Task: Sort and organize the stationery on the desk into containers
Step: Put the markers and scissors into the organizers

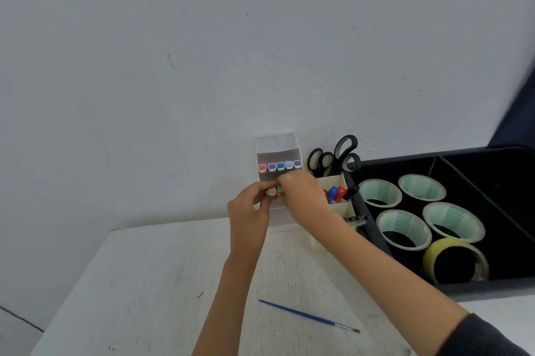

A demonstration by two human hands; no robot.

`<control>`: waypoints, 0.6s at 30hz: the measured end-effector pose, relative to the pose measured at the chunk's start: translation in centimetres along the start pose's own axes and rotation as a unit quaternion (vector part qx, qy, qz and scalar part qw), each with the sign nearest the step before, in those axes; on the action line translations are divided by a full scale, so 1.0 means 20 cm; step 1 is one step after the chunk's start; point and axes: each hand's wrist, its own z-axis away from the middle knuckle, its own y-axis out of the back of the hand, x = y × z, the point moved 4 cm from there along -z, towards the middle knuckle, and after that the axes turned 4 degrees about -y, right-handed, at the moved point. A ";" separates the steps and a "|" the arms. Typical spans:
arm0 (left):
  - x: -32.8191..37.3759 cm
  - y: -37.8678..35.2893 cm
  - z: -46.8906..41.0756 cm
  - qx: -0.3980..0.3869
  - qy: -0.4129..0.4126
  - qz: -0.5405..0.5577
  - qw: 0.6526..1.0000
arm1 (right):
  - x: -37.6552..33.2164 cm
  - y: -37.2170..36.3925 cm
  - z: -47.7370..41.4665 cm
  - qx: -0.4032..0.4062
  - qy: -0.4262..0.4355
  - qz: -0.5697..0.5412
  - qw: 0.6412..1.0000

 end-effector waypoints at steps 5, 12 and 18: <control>-0.04 -0.05 -0.03 -0.028 0.028 -0.015 0.999 | -0.01 0.01 0.02 0.005 0.000 0.010 1.000; -0.07 -0.13 -0.09 -0.080 0.038 -0.094 0.992 | 0.03 -0.07 0.03 0.005 0.046 -0.031 0.998; -0.05 -0.17 -0.06 -0.120 0.032 -0.128 0.984 | 0.08 0.00 0.23 0.172 0.063 -0.132 0.974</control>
